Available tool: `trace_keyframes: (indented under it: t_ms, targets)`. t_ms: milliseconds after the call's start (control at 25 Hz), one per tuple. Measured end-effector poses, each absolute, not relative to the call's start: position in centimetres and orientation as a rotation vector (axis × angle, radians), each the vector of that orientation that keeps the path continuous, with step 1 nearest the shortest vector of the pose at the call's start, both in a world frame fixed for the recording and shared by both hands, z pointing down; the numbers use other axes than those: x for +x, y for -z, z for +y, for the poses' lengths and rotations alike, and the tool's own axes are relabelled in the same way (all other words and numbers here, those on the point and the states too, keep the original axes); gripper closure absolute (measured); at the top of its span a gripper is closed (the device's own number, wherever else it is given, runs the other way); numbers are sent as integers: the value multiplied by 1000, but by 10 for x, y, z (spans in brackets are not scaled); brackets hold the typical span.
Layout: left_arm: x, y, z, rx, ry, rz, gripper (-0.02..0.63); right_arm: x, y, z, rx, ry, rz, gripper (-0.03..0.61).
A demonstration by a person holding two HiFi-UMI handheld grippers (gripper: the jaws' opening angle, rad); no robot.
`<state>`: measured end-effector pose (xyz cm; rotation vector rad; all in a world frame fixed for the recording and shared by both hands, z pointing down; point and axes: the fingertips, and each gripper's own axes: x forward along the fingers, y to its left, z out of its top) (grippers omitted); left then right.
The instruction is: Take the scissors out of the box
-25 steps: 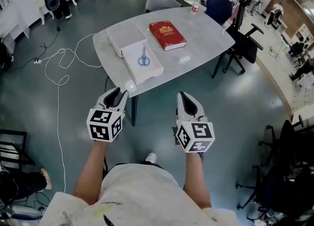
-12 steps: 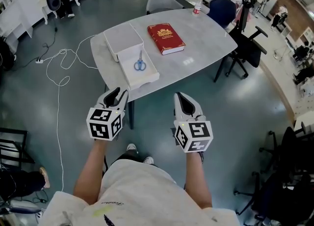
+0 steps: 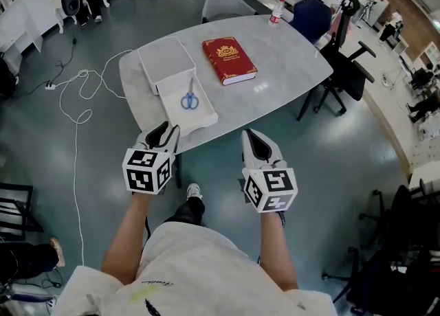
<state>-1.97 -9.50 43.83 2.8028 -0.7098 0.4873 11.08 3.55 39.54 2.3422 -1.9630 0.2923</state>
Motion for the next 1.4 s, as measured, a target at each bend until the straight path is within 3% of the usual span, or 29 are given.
trace_keyframes:
  t_ms: [800, 1400]
  targets:
    - [64, -468, -233, 2715, -583, -674, 522, 193, -404, -122, 2239, -348, -1971, 572]
    - [78, -495, -273, 2641, -623, -637, 522, 207, -413, -201, 2152, -364, -1999, 574]
